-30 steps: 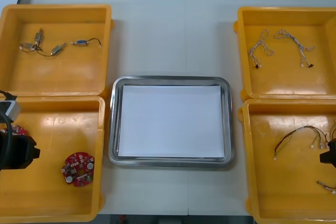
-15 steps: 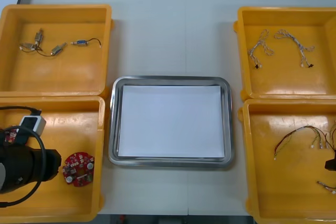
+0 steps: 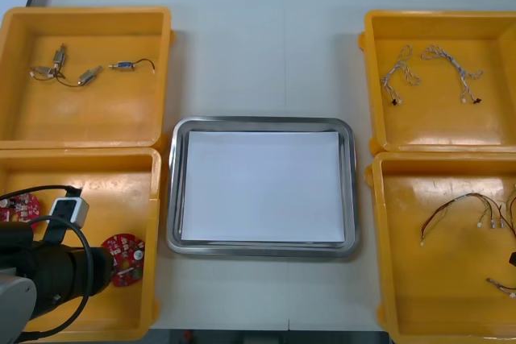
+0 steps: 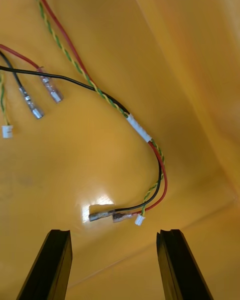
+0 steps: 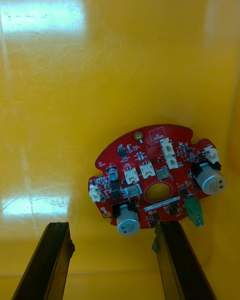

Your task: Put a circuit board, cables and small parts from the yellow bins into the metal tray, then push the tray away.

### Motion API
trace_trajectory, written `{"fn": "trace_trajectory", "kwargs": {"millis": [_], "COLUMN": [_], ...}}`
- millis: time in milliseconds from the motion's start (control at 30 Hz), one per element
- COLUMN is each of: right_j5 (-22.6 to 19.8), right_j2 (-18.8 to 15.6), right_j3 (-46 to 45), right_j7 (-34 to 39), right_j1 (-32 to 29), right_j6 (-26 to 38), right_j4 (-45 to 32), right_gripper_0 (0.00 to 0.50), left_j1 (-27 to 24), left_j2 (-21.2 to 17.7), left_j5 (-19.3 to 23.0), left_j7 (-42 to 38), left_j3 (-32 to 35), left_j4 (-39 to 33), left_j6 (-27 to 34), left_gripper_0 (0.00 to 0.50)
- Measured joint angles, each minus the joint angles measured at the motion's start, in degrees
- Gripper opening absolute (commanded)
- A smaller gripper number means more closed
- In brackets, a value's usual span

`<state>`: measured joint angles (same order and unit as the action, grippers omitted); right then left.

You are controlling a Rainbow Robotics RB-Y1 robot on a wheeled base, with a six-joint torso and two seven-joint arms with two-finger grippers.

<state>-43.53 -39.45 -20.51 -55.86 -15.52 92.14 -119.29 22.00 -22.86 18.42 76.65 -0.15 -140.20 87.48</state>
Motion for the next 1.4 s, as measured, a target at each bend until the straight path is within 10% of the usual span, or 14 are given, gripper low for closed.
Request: {"fn": "trace_trajectory", "kwargs": {"millis": [1400], "right_j5": [3.39], "right_j2": [3.02], "right_j3": [3.81], "right_j7": [0.0], "right_j1": [-3.25], "right_j6": [-11.8], "right_j4": [6.2], "right_gripper_0": [0.5], "left_j1": [3.13], "left_j2": [0.17], "left_j5": [-4.67], "left_j7": [0.0], "left_j3": [-4.13], "left_j4": [6.15], "left_j6": [-9.76], "left_gripper_0": [0.499]}}
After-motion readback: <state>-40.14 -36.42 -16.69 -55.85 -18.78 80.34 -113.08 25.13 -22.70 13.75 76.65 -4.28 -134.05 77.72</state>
